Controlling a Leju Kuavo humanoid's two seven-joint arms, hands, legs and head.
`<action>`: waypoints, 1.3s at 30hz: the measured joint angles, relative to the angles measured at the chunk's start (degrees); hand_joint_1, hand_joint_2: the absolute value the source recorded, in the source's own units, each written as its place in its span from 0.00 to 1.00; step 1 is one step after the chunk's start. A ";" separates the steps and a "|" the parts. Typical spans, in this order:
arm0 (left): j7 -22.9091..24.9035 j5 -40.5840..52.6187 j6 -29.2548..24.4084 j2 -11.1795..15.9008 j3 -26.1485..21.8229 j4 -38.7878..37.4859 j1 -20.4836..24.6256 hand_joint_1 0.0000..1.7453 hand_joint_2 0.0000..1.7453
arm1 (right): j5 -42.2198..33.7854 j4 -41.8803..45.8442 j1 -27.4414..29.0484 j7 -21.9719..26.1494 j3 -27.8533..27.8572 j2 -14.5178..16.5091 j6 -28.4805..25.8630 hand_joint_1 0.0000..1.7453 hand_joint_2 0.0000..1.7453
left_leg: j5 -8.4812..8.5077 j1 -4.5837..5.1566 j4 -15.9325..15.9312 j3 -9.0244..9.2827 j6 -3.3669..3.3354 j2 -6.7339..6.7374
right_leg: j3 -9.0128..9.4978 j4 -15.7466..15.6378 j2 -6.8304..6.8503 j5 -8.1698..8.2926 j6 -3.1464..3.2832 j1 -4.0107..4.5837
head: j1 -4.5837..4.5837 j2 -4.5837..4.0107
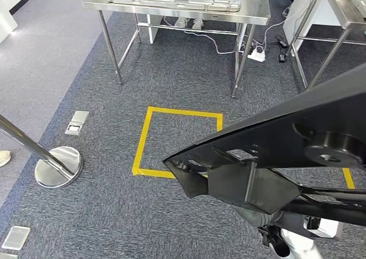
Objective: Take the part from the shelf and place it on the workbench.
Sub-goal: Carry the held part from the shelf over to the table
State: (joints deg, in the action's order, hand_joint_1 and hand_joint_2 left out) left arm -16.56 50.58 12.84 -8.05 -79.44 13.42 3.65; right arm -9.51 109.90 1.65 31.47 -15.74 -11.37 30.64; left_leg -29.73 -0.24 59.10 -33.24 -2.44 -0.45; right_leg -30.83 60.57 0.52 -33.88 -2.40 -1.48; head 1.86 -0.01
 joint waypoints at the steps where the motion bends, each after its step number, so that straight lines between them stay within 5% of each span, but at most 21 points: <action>1: -0.04 0.00 0.01 0.02 0.00 0.00 0.04 0.00 1.00 | -0.05 0.01 -0.02 0.02 0.02 -0.03 0.02 1.00 1.00 | 0.00 -0.08 -0.32 0.37 -0.30 0.02 | -1.21 2.64 -0.06 -1.39 -0.05 0.01 | -0.01 0.01; 3: -0.09 0.00 0.03 0.04 0.01 0.00 0.17 0.00 1.00 | -0.15 -0.03 0.09 0.04 0.03 -0.08 0.09 1.00 1.00 | -0.25 0.12 -0.41 0.75 -0.78 0.03 | -5.28 10.11 -0.16 -4.33 -0.06 0.10 | -0.02 -0.01; 5: -0.09 0.00 0.05 0.01 0.01 0.00 0.15 0.00 1.00 | -0.23 -0.08 0.25 0.05 0.04 -0.12 0.13 1.00 1.00 | -0.62 0.33 -0.40 1.20 -1.00 -0.01 | -8.01 13.93 -0.18 -4.27 -0.07 0.15 | -0.02 -0.01; 8: -0.09 -0.02 0.05 0.01 -0.01 0.00 0.06 0.00 1.00 | -0.35 -0.09 0.28 0.08 0.13 -0.19 0.16 1.00 1.00 | -1.51 0.52 -0.38 2.42 -0.80 -0.11 | -5.12 5.45 -0.21 2.19 0.35 0.28 | -0.02 0.01; 10: -0.09 -0.01 0.09 -0.01 0.00 0.00 0.15 0.00 1.00 | -0.40 -0.05 0.27 0.11 0.18 -0.22 0.17 1.00 1.00 | -2.15 0.70 -0.25 2.87 -0.27 -0.14 | -2.81 -0.17 -0.25 4.32 0.83 0.49 | -0.01 0.01; 15: -0.13 -0.02 0.13 -0.01 0.01 0.00 0.37 0.00 1.00 | -0.51 0.04 0.31 0.24 0.25 -0.30 0.20 1.00 1.00 | -3.61 0.65 0.92 2.78 1.29 -0.03 | -1.97 -1.59 -0.31 3.87 2.00 0.24 | 0.10 0.01; 19: -0.16 -0.01 0.12 0.01 0.01 0.00 0.24 0.00 1.00 | -0.53 0.02 0.39 0.46 0.21 -0.30 0.23 1.00 1.00 | -8.47 -0.31 14.09 -4.63 2.88 -0.01 | -1.11 -1.71 -0.01 3.04 2.48 -0.09 | 0.22 -0.01; 21: -0.16 -0.02 0.11 0.01 0.01 0.00 0.04 0.00 1.00 | -0.52 -0.01 0.44 0.49 0.20 -0.30 0.23 1.00 1.00 | -6.71 -0.65 15.26 -6.32 3.23 0.01 | -0.28 -1.70 -0.06 2.38 2.19 -0.22 | 0.22 -0.01; 22: -0.16 -0.02 0.10 0.01 0.01 0.00 -0.02 0.00 1.00 | -0.52 -0.01 0.44 0.49 0.20 -0.30 0.23 1.00 1.00 | -4.20 -0.75 12.54 -5.59 3.28 0.02 | 0.34 -1.70 -0.08 1.95 1.98 -0.33 | 0.22 -0.01; 24: -0.15 -0.04 0.07 0.01 0.00 0.00 -0.07 0.00 1.00 | -0.53 -0.01 0.40 0.52 0.20 -0.30 0.25 1.00 1.00 | 0.22 -0.70 5.81 -3.14 3.01 0.11 | 1.44 -1.72 -0.08 1.10 1.44 -0.42 | 0.23 0.00; 25: -0.14 -0.05 0.04 0.01 -0.01 0.00 -0.05 0.00 1.00 | -0.54 0.00 0.38 0.53 0.20 -0.30 0.28 1.00 1.00 | 1.00 -0.58 3.37 -2.19 2.60 0.17 | 1.68 -1.73 -0.10 0.78 1.10 -0.39 | 0.24 0.00; 30: -0.12 -0.09 -0.09 0.02 -0.01 0.00 -0.18 0.00 1.00 | -0.60 0.01 0.32 0.57 0.20 -0.31 0.57 1.00 1.00 | -0.62 -0.38 0.96 -0.38 0.13 0.07 | 1.73 -0.14 -0.16 0.59 -0.67 -0.37 | 0.20 0.01; 32: -0.13 -0.09 -0.16 0.01 -0.01 0.00 -0.14 0.00 1.00 | -0.61 0.01 0.22 0.58 0.20 -0.33 0.58 1.00 1.00 | -1.05 -0.36 0.64 0.66 -0.64 0.03 | -0.71 4.89 -0.21 -1.90 -0.59 -0.33 | 0.16 0.01; 35: -0.10 -0.07 -0.16 -0.05 -0.01 0.00 -0.11 0.00 1.00 | -0.59 -0.04 0.40 0.57 0.20 -0.37 0.60 1.00 1.00 | -2.09 0.08 0.63 1.77 -1.14 0.01 | -7.00 13.66 -0.27 -4.73 -0.56 -0.08 | 0.14 0.01; 37: -0.08 -0.08 -0.18 -0.06 -0.01 0.00 -0.20 0.00 1.00 | -0.61 -0.07 0.43 0.58 0.21 -0.39 0.64 1.00 1.00 | -3.05 0.31 0.63 3.05 -1.08 -0.02 | -7.68 11.40 -0.28 -1.70 -0.34 0.14 | 0.14 0.01; 39: -0.05 -0.08 -0.22 -0.11 -0.02 0.00 -0.22 0.00 1.00 | -0.66 -0.11 0.39 0.60 0.22 -0.41 0.75 1.00 1.00 | -4.11 0.45 0.63 4.38 -0.86 -0.04 | -5.99 4.57 -0.27 3.04 0.23 0.50 | 0.21 -0.01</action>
State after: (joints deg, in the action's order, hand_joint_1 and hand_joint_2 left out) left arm -16.61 50.49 12.61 -8.16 -79.46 13.42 3.43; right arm -10.17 109.79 2.05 32.08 -15.52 -11.78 31.39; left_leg -33.84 0.21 59.73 -28.86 -3.31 -0.49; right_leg -36.82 65.14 0.25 -30.85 -2.17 -0.98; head 2.07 -0.01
